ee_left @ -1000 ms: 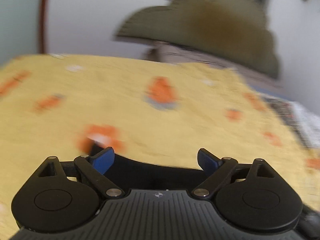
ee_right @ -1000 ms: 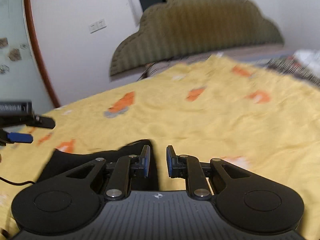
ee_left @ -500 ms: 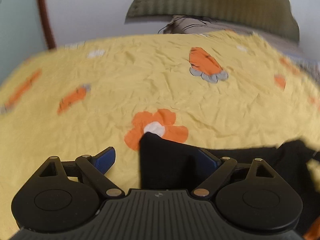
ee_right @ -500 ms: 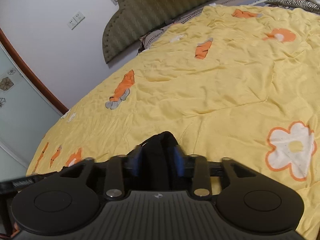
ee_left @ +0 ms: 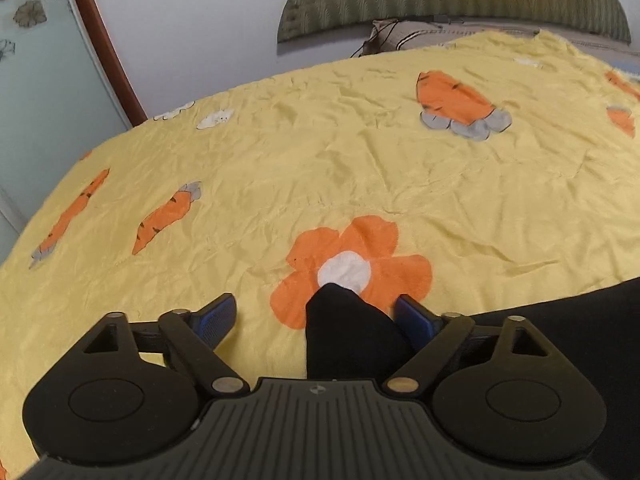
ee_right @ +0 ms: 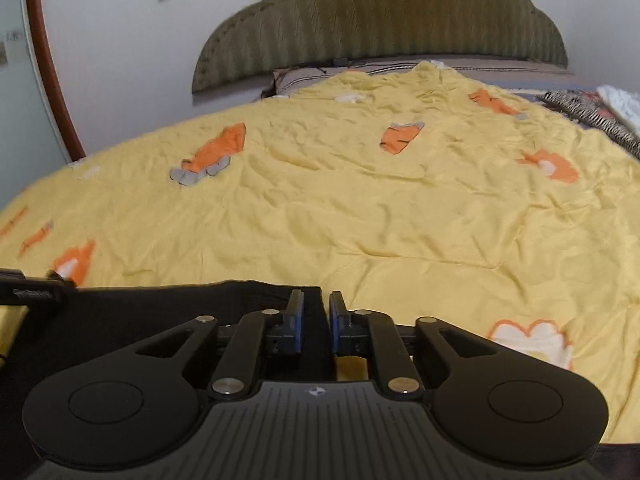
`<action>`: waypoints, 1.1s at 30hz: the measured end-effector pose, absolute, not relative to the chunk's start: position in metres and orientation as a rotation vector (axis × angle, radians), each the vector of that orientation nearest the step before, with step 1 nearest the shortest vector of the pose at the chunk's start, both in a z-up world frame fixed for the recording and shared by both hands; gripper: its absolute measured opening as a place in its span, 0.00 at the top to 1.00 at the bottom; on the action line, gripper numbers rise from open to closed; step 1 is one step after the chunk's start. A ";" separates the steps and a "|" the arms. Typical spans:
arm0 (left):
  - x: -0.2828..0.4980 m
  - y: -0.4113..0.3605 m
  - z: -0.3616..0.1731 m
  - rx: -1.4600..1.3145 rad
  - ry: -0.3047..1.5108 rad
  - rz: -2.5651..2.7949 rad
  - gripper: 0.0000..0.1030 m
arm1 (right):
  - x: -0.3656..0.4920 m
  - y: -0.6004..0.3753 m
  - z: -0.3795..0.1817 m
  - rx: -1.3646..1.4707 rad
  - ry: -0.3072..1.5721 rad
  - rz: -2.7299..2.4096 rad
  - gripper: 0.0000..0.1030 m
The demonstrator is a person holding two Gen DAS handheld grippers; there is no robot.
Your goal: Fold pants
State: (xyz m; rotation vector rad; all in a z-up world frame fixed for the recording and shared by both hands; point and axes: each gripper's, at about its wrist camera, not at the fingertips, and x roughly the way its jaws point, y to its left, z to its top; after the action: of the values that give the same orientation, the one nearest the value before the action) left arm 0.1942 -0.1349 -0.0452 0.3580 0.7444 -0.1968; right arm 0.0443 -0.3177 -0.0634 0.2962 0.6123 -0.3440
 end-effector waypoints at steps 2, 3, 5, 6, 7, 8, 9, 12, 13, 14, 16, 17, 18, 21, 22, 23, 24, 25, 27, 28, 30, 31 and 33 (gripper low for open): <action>0.177 -0.130 -0.033 0.361 0.701 -0.204 0.16 | 0.021 -0.316 -0.049 0.295 0.528 -0.364 0.81; 0.167 -0.126 -0.026 0.359 0.678 -0.210 0.15 | 0.007 -0.315 -0.041 0.292 0.497 -0.353 0.81; 0.149 -0.119 -0.016 0.343 0.657 -0.233 0.15 | -0.013 -0.306 -0.031 0.265 0.500 -0.287 0.81; 0.139 -0.115 -0.013 0.327 0.657 -0.254 0.15 | -0.018 -0.298 -0.029 0.251 0.526 -0.232 0.81; 0.129 -0.112 -0.012 0.312 0.663 -0.279 0.15 | -0.022 -0.287 -0.030 0.234 0.551 -0.161 0.81; 0.119 -0.111 -0.012 0.305 0.672 -0.304 0.15 | -0.024 -0.275 -0.033 0.210 0.569 -0.088 0.81; 0.111 -0.111 -0.014 0.305 0.682 -0.322 0.15 | -0.026 -0.262 -0.038 0.180 0.590 -0.037 0.81; 0.093 -0.113 -0.028 0.341 0.711 -0.356 0.14 | -0.024 -0.249 -0.061 0.110 0.656 -0.056 0.82; 0.091 -0.115 -0.037 0.376 0.716 -0.354 0.13 | -0.026 -0.253 -0.066 0.124 0.655 -0.077 0.82; 0.091 -0.115 -0.044 0.409 0.726 -0.339 0.14 | -0.030 -0.261 -0.066 0.176 0.642 -0.081 0.82; 0.085 -0.105 -0.040 0.378 0.721 -0.333 0.17 | -0.042 -0.269 -0.057 0.202 0.620 -0.144 0.81; 0.081 -0.099 -0.034 0.351 0.721 -0.337 0.17 | -0.049 -0.269 -0.051 0.169 0.602 -0.190 0.81; 0.077 -0.093 -0.028 0.316 0.714 -0.350 0.17 | -0.054 -0.270 -0.046 0.158 0.583 -0.204 0.81; 0.063 -0.083 -0.021 0.241 0.729 -0.381 0.15 | -0.060 -0.276 -0.045 0.221 0.568 -0.127 0.81; 0.059 -0.084 -0.024 0.238 0.746 -0.405 0.15 | -0.057 -0.275 -0.050 0.215 0.590 -0.122 0.81; 0.056 -0.087 -0.031 0.254 0.766 -0.432 0.14 | -0.053 -0.273 -0.056 0.189 0.620 -0.140 0.82; 0.052 -0.089 -0.039 0.286 0.784 -0.440 0.14 | -0.050 -0.272 -0.060 0.160 0.629 -0.167 0.82; 0.048 -0.089 -0.044 0.301 0.783 -0.430 0.14 | -0.051 -0.273 -0.062 0.149 0.625 -0.191 0.81; 0.039 -0.082 -0.038 0.294 0.760 -0.434 0.16 | -0.053 -0.271 -0.053 0.158 0.611 -0.216 0.80; 0.037 -0.079 -0.033 0.293 0.751 -0.444 0.17 | -0.056 -0.267 -0.047 0.145 0.588 -0.201 0.80; 0.034 -0.075 -0.028 0.285 0.729 -0.457 0.15 | -0.056 -0.258 -0.043 0.138 0.575 -0.130 0.80; 0.034 -0.075 -0.029 0.295 0.733 -0.462 0.14 | -0.054 -0.255 -0.047 0.142 0.582 -0.104 0.80; 0.033 -0.077 -0.039 0.325 0.775 -0.462 0.14 | -0.044 -0.251 -0.059 0.117 0.639 -0.128 0.81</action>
State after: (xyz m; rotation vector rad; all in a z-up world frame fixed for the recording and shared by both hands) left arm 0.0334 -0.0767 -0.0386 0.3248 0.7755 -0.4618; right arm -0.0441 -0.2510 -0.0591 0.1170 0.6389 -0.1283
